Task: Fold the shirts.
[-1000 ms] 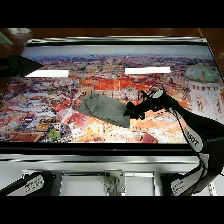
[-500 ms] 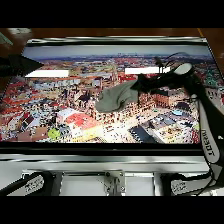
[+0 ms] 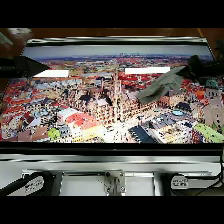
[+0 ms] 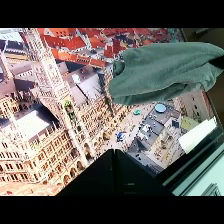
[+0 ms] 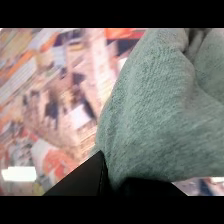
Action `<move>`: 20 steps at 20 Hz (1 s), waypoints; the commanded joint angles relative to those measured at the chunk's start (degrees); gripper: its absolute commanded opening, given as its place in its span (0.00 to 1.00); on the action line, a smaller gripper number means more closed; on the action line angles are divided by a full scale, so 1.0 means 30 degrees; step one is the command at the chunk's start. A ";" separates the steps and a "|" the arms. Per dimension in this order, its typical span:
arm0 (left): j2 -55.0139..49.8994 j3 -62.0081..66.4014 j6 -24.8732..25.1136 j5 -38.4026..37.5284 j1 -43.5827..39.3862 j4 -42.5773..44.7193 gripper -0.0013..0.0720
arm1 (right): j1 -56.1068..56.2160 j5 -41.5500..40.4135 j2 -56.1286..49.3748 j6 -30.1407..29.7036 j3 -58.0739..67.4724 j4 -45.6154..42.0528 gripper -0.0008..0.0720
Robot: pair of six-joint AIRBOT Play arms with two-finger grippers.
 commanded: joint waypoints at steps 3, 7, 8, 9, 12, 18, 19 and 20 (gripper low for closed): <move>0.0007 -0.0007 -0.0794 -0.0984 -0.0342 0.0000 0.07 | -0.4277 0.0692 0.0051 0.0095 0.0168 -0.4255 0.10; 0.0007 -0.0007 -0.1392 -0.0984 -0.0641 0.0007 0.07 | -0.6433 0.1180 0.0007 0.0124 0.0080 -0.8626 0.09; 0.0007 -0.0007 -0.1494 -0.0984 -0.0736 0.0007 0.07 | -0.7096 0.1508 0.0015 0.0131 -0.0233 -0.9471 0.09; 0.0007 -0.0007 -0.1515 -0.0976 -0.0867 0.0007 0.07 | -0.7701 0.1931 0.0015 0.0124 -0.0678 -0.9930 0.09; 0.0007 -0.0007 -0.1515 -0.0976 -0.1362 0.0007 0.07 | -0.9566 0.3271 0.0044 0.0087 -0.3133 -1.0265 0.09; -0.0044 -0.0007 -0.1494 -0.0969 -0.2863 0.0015 0.07 | -1.1839 0.3548 0.1282 -0.0670 -0.8633 -1.0710 0.09; -0.0066 -0.0007 -0.1457 -0.0969 -0.3067 0.0015 0.07 | -1.1978 0.3388 0.1515 -0.0692 -0.9406 -1.1183 0.09; -0.0087 -0.0007 -0.1428 -0.0962 -0.3228 0.0015 0.07 | -1.2014 0.2994 0.1734 -0.0707 -1.0112 -1.1475 0.09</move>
